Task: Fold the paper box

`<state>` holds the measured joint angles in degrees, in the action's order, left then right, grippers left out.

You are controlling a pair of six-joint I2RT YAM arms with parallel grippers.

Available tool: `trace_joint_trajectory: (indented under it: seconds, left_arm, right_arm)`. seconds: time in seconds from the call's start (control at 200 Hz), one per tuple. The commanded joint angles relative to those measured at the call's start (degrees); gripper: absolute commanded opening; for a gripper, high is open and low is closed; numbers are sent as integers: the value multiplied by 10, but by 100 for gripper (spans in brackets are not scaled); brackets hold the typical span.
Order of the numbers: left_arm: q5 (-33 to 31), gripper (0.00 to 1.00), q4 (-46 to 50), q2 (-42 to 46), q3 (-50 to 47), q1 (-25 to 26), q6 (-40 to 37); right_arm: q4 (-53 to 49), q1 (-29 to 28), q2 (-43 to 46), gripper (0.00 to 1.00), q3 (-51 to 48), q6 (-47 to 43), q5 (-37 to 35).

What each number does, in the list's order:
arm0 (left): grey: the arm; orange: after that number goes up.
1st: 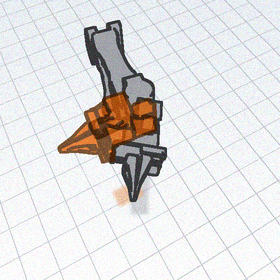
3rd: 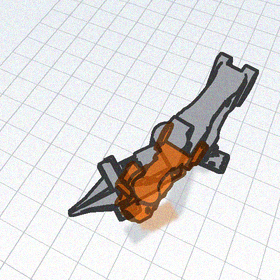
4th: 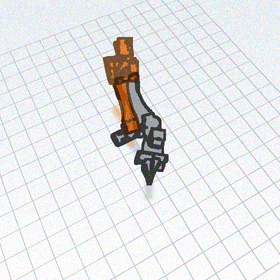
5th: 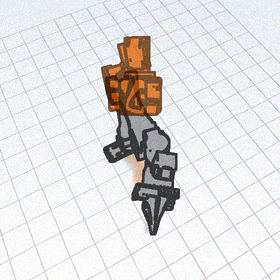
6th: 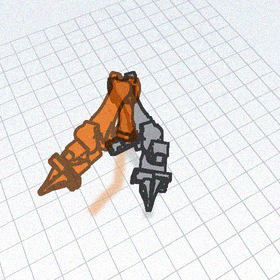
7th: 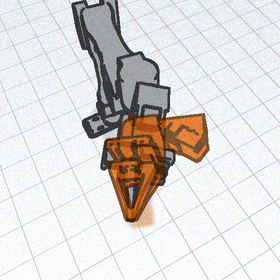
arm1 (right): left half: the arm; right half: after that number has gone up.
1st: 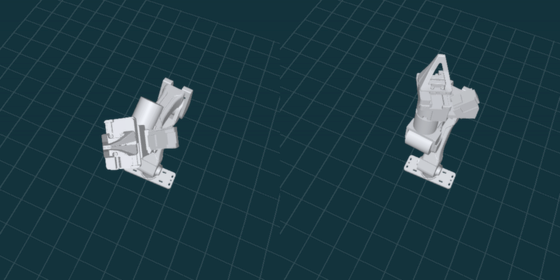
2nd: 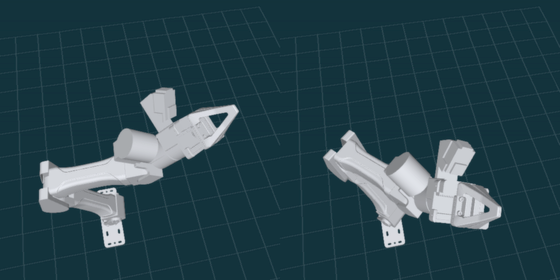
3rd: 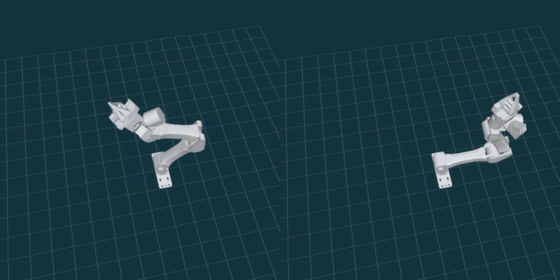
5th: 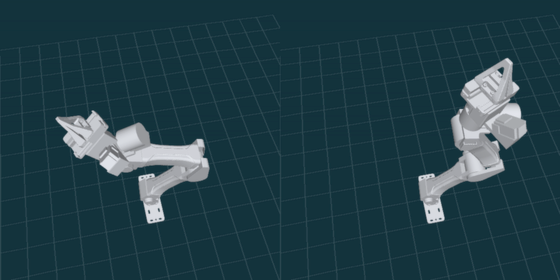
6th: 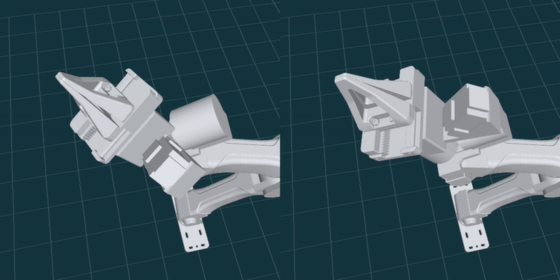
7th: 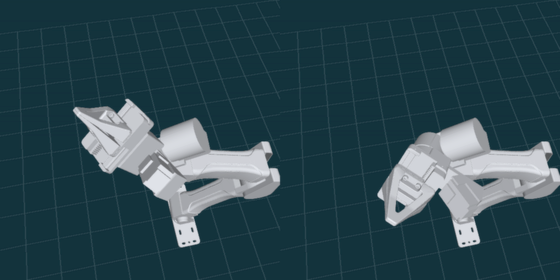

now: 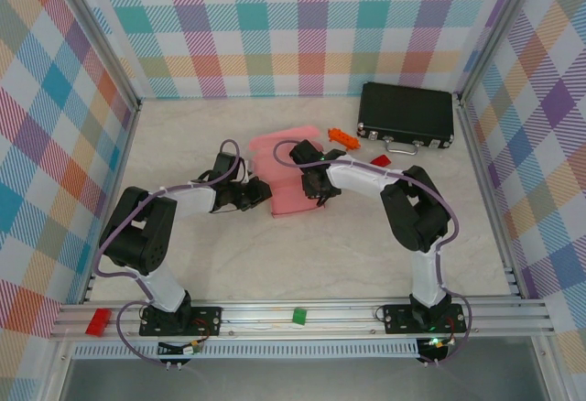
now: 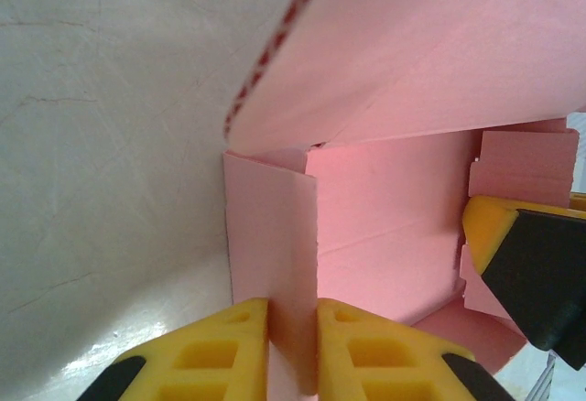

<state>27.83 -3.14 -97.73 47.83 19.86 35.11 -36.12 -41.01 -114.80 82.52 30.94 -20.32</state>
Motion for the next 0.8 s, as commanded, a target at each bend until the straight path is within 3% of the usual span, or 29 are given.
trace_joint_trajectory:
  seconds: [0.0, 0.33, 0.795]
  left_arm:
    - [-8, 18, 35, -18, 2, 9, -8]
    - [-9, 18, 43, -20, 7, 10, -11]
    - [-15, 19, 78, -24, 29, 12, -34]
  right_arm:
    - [-14, 2, 10, 37, 0, 11, 2]
    - [-15, 7, 6, 34, -4, 11, -1]
    - [39, 23, 32, 42, -36, 23, 72]
